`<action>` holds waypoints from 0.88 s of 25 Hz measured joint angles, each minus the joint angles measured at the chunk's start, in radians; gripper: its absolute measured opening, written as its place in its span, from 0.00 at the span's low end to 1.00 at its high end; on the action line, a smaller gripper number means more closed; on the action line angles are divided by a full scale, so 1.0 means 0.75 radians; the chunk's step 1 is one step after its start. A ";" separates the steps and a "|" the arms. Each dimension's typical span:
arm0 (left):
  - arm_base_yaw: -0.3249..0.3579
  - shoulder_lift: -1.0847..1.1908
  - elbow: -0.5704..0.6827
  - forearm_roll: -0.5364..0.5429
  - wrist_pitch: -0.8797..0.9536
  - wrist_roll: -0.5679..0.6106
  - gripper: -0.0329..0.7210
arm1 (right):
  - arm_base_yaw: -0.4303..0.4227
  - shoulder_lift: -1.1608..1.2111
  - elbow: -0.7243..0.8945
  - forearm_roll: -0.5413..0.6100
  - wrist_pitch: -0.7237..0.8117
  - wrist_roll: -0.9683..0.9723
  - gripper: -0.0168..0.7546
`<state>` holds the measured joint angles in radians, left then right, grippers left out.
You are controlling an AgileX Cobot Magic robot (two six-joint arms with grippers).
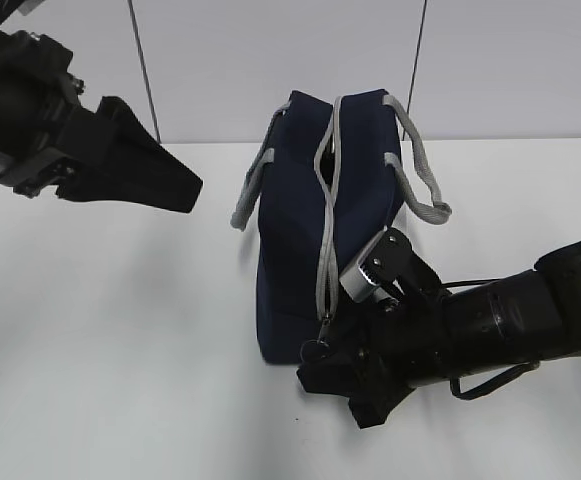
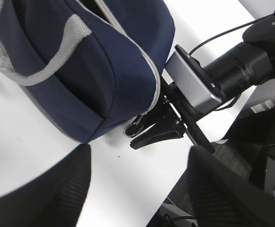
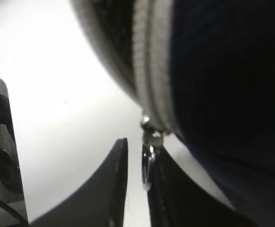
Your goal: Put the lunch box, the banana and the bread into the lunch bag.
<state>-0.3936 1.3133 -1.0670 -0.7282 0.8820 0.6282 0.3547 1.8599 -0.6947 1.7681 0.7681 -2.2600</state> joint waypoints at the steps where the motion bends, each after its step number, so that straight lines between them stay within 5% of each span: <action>1: 0.000 0.000 0.000 0.000 0.000 0.000 0.63 | 0.000 0.000 0.000 0.000 0.000 0.000 0.14; 5: 0.000 0.000 0.000 0.000 0.000 0.000 0.63 | 0.000 0.000 0.000 -0.003 0.002 0.000 0.01; 12: 0.000 0.000 0.000 0.000 0.007 0.000 0.63 | 0.000 -0.006 0.000 -0.020 -0.004 0.081 0.00; 22: 0.000 0.000 0.000 0.000 0.014 0.000 0.63 | 0.000 -0.163 0.000 -0.348 -0.095 0.531 0.00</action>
<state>-0.3936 1.3133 -1.0670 -0.7279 0.8926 0.6282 0.3547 1.7374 -0.6947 1.5073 0.6972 -1.8621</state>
